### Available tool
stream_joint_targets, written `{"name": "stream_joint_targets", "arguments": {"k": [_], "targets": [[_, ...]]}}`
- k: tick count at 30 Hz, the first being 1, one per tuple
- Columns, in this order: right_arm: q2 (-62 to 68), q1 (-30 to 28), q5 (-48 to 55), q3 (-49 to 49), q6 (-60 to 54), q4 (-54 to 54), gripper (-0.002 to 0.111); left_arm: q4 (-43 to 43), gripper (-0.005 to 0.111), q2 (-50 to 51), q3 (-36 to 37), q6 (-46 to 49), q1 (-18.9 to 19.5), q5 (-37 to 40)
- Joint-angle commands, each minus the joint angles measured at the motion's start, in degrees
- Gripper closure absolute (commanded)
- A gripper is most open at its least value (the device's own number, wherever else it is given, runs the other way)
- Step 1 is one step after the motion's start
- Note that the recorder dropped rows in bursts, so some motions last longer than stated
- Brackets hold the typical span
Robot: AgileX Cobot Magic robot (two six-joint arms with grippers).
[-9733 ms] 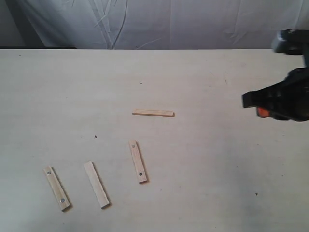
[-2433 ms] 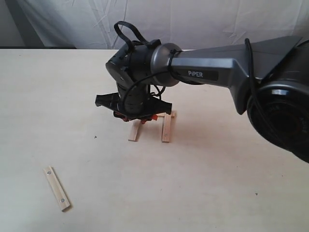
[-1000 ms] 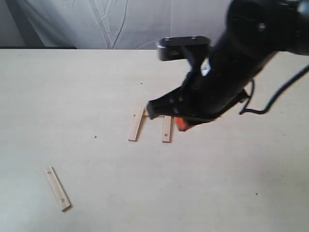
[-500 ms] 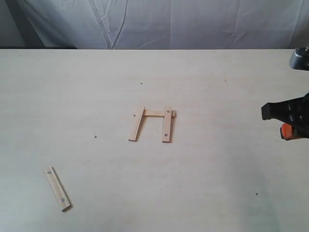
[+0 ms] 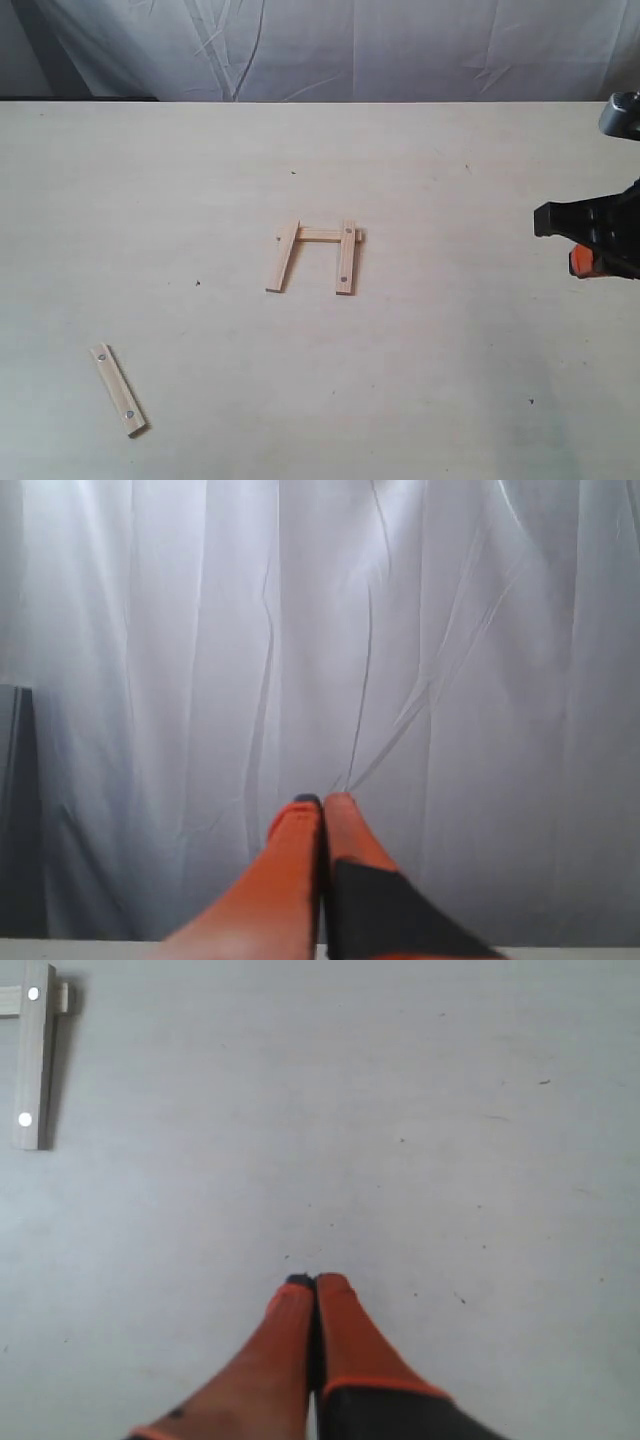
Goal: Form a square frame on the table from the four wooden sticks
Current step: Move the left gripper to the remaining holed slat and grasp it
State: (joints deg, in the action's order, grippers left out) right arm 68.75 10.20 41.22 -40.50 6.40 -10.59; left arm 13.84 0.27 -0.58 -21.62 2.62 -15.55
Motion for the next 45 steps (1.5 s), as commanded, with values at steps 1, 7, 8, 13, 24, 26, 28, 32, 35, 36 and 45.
{"name": "stream_joint_targets", "arguments": {"k": [1,7,8,13,24,26,28,32,35,36,45], "targets": [[-0.46,-0.37,-0.37,0.28,-0.40,-0.08,0.108,-2.01,0.107,-0.27,0.33,-5.47,-0.22,-2.48],[-0.46,-0.37,-0.37,0.28,-0.40,-0.33,0.108,-8.19,0.107,-0.27,-1.86,-6.94,-0.22,-0.26],[-0.46,-0.37,-0.37,0.28,-0.40,-0.33,0.108,-10.77,0.107,-0.27,-4.10,-6.81,-0.22,4.26],[-0.46,-0.37,-0.37,0.28,-0.40,-0.43,0.108,-5.37,0.107,6.55,-19.78,-6.16,-0.22,30.22],[-0.46,-0.37,-0.37,0.28,-0.40,-0.65,0.108,-9.46,0.107,42.98,-44.37,24.83,-1.11,67.90],[-0.46,-0.37,-0.37,0.28,-0.40,-0.79,0.108,-13.42,0.107,49.53,-45.17,29.79,-1.11,69.00],[-0.46,-0.37,-0.37,0.28,-0.40,-1.19,0.108,-16.95,0.107,56.66,-45.39,35.81,-1.11,68.09],[-0.46,-0.37,-0.37,0.28,-0.40,-1.42,0.108,-25.57,0.107,67.22,-45.39,55.10,-1.11,65.18],[-0.46,-0.37,-0.37,0.28,-0.40,-1.51,0.108,-36.33,0.107,72.53,-45.39,74.69,-1.34,65.63],[-0.46,-0.37,-0.37,0.28,-0.40,-1.56,0.108,-38.91,0.107,74.21,-45.39,83.86,-2.14,66.25],[-0.46,-0.37,-0.37,0.28,-0.99,-3.07,0.108,-29.22,0.107,80.13,-45.39,118.91,-8.72,68.96]]}}
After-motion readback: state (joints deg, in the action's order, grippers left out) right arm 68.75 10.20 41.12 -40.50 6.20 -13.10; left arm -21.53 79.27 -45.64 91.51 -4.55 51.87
